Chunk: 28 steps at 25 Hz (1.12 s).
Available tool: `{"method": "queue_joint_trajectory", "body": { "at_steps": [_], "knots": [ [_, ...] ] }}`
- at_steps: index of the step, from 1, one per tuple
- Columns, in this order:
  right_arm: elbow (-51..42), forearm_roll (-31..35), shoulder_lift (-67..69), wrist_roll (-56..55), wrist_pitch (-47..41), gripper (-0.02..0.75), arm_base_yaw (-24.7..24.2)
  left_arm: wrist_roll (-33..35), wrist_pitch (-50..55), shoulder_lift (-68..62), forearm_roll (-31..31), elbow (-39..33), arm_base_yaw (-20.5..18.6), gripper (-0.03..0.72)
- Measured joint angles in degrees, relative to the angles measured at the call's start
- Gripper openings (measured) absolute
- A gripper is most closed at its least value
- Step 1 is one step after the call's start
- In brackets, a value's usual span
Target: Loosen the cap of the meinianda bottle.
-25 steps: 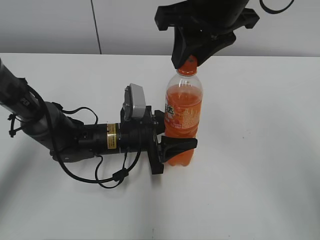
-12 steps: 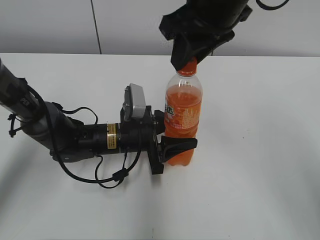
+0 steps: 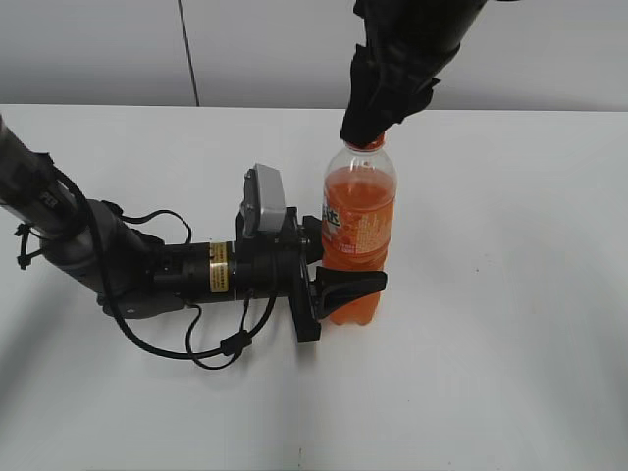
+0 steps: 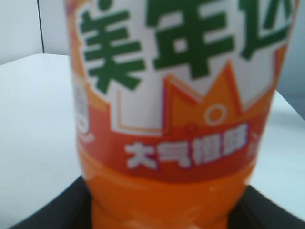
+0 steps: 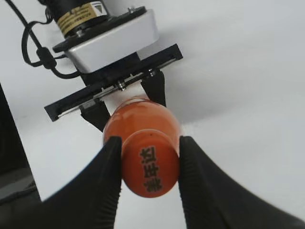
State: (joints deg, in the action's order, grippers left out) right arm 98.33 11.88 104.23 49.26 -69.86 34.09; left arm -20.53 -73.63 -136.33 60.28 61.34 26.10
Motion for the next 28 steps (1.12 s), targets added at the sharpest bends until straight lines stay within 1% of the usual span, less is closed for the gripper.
{"method": "queue_joint_trajectory", "body": {
  "at_steps": [7, 11, 16, 22, 24, 27, 28],
  "knots": [
    [0.0, 1.3, 0.0, 22.3, -0.4, 0.272, 0.0, 0.5, 0.0, 0.0, 0.1, 0.0, 0.0, 0.387],
    [0.0, 1.2, 0.0, 30.1, -0.7, 0.272, 0.0, 0.5, 0.0, 0.0, 0.1, 0.0, 0.0, 0.387],
    [0.0, 1.1, 0.0, 33.3, -0.7, 0.272, 0.0, 0.5, 0.0, 0.0, 0.1, 0.0, 0.0, 0.387],
    [0.0, 0.8, 0.0, 27.3, -0.7, 0.272, 0.0, 0.5, 0.0, 0.0, 0.0, 0.0, 0.0, 0.386],
    [0.0, 0.8, 0.0, 25.4, -0.7, 0.335, 0.0, 0.4, 0.1, 0.0, -0.1, 0.0, 0.0, 0.386],
    [0.0, 0.9, 0.0, 21.7, -0.6, 0.516, 0.0, 0.3, 0.1, 0.0, -0.3, 0.0, 0.0, 0.386],
    [0.0, 0.9, 0.0, 20.5, -0.6, 0.551, 0.0, 0.2, 0.1, 0.0, -0.3, 0.0, 0.0, 0.386]
  ]
}}
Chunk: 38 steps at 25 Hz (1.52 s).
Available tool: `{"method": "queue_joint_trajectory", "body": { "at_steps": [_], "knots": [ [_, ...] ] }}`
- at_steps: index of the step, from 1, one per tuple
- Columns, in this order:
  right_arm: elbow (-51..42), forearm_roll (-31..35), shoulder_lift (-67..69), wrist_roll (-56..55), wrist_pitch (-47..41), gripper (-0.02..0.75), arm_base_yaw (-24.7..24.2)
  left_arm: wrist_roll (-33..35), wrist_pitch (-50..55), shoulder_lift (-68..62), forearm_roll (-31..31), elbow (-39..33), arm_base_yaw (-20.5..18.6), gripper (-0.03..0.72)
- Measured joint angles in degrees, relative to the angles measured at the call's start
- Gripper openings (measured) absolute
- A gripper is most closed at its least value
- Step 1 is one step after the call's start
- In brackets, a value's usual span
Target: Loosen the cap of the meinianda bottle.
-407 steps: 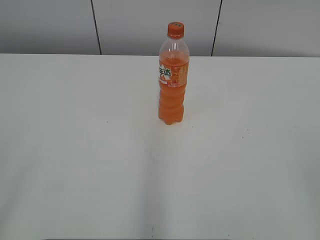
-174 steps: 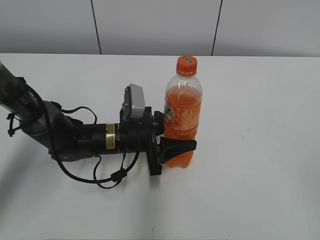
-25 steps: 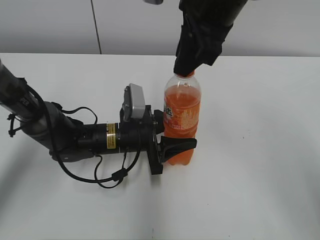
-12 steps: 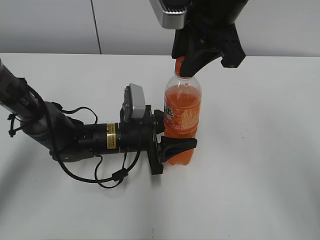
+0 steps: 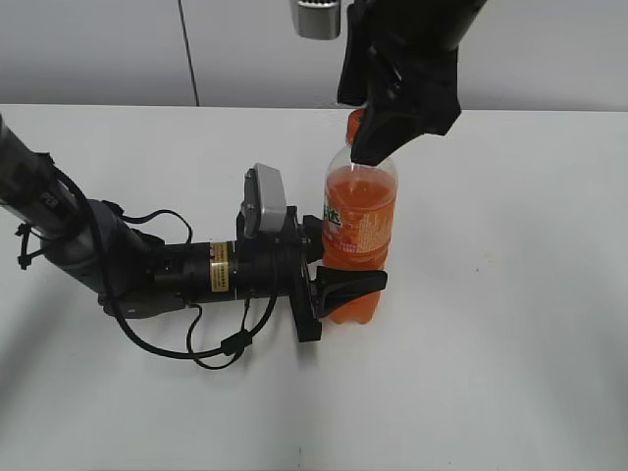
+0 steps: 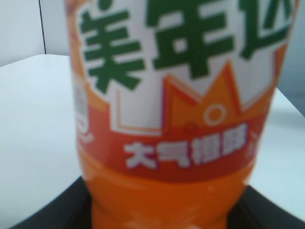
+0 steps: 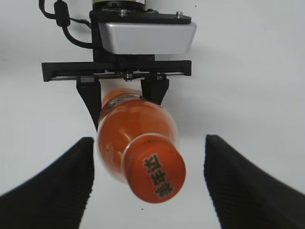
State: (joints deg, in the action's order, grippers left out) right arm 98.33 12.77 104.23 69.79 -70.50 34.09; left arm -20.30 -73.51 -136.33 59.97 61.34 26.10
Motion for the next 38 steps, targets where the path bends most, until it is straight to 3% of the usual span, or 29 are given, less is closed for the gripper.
{"method": "queue_joint_trajectory", "body": {
  "at_steps": [6, 14, 18, 38],
  "knots": [
    [0.0, 0.1, -0.8, -12.3, 0.0, 0.585, 0.0, 0.0, 0.0, 0.0, 0.0, 0.0, 0.0, 0.385],
    [1.3, -3.2, -2.1, -63.3, 0.0, 0.585, 0.0, 0.0, 0.0, 0.0, -0.1, 0.0, 0.0, 0.385],
    [1.3, -4.4, -2.1, -75.2, 0.0, 0.585, 0.0, 0.0, 0.1, 0.0, -0.2, 0.0, 0.0, 0.385],
    [1.0, -2.7, 0.1, -79.1, 0.1, 0.585, 0.0, -0.2, 0.1, 0.0, -0.3, 0.0, 0.0, 0.385]
  ]
}}
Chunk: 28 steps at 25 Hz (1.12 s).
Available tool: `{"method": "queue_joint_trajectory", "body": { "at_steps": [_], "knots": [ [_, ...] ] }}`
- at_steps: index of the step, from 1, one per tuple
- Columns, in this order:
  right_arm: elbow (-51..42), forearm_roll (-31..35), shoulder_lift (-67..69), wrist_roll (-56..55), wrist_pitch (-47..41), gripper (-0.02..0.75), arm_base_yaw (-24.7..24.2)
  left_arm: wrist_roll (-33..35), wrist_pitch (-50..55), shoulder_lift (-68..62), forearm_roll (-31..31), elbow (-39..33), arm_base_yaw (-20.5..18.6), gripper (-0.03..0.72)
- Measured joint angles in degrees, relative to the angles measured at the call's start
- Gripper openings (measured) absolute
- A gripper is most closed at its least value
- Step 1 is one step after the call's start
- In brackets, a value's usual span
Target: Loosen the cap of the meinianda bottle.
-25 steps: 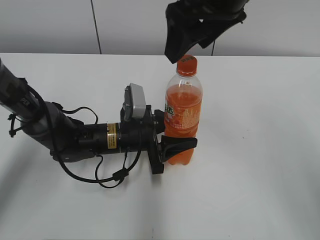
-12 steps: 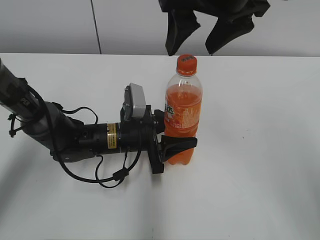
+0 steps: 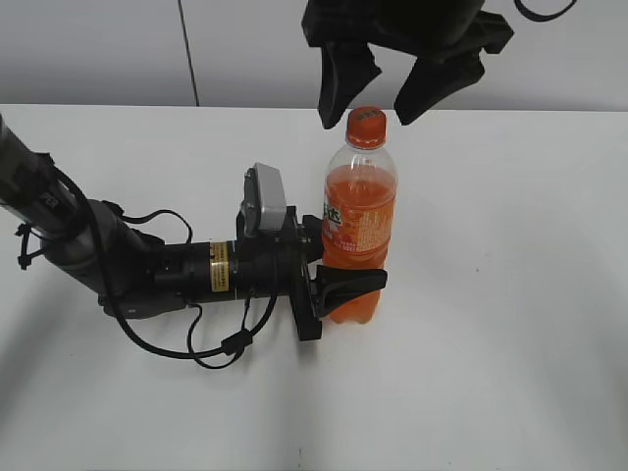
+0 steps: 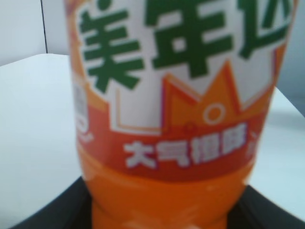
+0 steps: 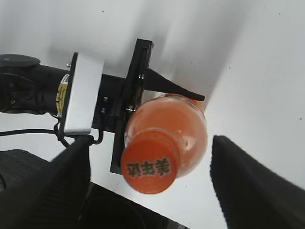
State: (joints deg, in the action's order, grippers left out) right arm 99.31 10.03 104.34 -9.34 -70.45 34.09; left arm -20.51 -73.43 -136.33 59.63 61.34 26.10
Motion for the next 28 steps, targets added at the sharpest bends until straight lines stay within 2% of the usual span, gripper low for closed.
{"method": "queue_joint_trajectory", "body": {
  "at_steps": [10, 13, 16, 24, 28],
  "knots": [
    [-0.9, -0.1, 0.0, 0.6, 0.0, 0.568, 0.0, 0.0, 0.0, 0.0, 0.0, 0.0, 0.0, 0.385],
    [-0.9, -0.1, 0.0, 0.9, 0.0, 0.465, 0.0, 0.0, 0.0, 0.0, 0.0, 0.0, 0.0, 0.385],
    [-0.9, -0.1, 0.0, 2.6, 0.0, 0.273, 0.0, 0.0, 0.0, 0.0, -0.1, 0.0, 0.0, 0.385],
    [-0.9, 0.0, 0.0, 12.5, 0.1, 0.270, 0.0, 0.0, 0.0, 0.0, -0.1, 0.0, 0.0, 0.385],
    [-0.9, 0.3, 0.0, 28.9, 0.1, 0.270, 0.0, 0.0, 0.0, 0.0, -0.1, 0.0, 0.0, 0.385]
  ]
}}
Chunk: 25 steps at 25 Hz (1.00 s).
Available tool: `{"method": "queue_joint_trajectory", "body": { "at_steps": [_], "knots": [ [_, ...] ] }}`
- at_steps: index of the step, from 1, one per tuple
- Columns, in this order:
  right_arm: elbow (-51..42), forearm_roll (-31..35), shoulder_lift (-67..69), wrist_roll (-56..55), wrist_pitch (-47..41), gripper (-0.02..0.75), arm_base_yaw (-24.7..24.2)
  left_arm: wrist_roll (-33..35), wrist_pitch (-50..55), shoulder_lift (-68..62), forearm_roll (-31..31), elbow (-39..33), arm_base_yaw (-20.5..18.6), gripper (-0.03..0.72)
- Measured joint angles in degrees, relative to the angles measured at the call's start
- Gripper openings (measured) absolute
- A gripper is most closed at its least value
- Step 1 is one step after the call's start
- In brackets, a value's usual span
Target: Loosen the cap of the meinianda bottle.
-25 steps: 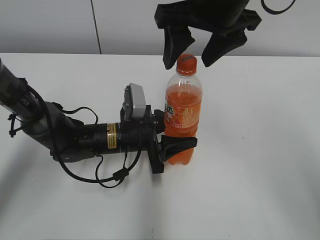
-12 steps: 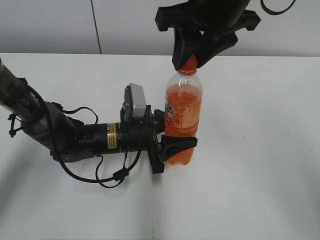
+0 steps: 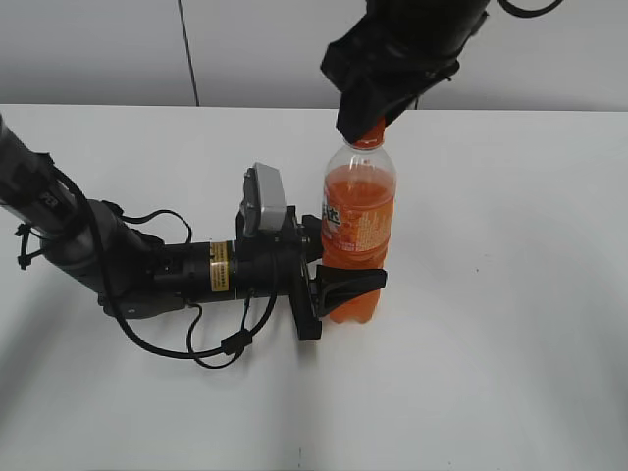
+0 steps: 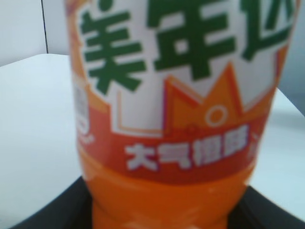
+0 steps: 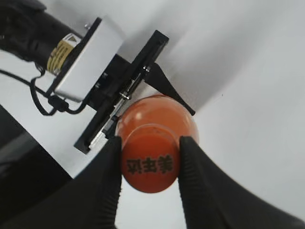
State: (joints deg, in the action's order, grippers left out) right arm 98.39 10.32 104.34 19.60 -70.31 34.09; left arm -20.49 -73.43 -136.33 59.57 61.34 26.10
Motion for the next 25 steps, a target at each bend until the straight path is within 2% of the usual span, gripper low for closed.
{"method": "queue_joint_trajectory", "body": {
  "at_steps": [4, 7, 25],
  "knots": [
    [0.0, 0.0, 0.0, 19.8, 0.0, 0.270, 0.0, 0.0, 0.0, 0.0, 0.0, 0.0, 0.0, 0.385],
    [0.0, 0.0, -0.1, 30.5, 0.0, 0.270, 0.0, 0.1, 0.0, 0.0, 0.0, 0.0, 0.0, 0.385],
    [0.0, 0.2, -0.2, 67.8, -0.3, 0.269, 0.0, 0.4, 0.0, 0.0, 0.2, 0.0, 0.0, 0.385]
  ]
}}
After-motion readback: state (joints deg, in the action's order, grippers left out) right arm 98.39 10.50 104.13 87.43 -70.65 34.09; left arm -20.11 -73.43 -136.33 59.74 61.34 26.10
